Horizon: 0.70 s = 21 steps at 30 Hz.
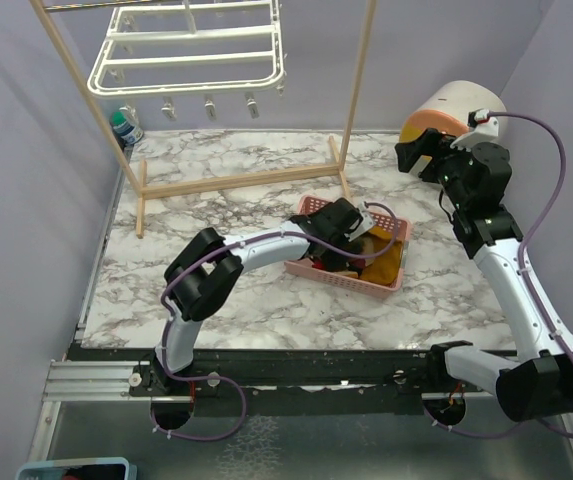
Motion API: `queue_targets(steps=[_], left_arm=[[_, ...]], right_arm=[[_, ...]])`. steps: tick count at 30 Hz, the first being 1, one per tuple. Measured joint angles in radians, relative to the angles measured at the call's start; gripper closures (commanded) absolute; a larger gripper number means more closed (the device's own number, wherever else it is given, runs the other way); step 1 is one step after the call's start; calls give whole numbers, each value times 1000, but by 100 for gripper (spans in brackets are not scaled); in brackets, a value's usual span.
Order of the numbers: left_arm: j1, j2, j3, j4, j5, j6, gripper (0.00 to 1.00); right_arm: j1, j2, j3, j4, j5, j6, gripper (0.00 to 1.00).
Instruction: Remove the socks clipped to the hanger
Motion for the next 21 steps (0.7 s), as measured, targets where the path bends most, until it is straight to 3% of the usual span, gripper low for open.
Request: queue_targets(steps=[6,12,21], left_arm=[[5,-60,-47,38,35,0,1],[45,-249,-74,95,158,-9,1],[204,-517,-140,159,320,-19,1]], right_arm=[[-1,-19,0,1,4,0,0],[-7,-19,0,1,3,3,0],[-14,-18,0,2,-4,4,0]])
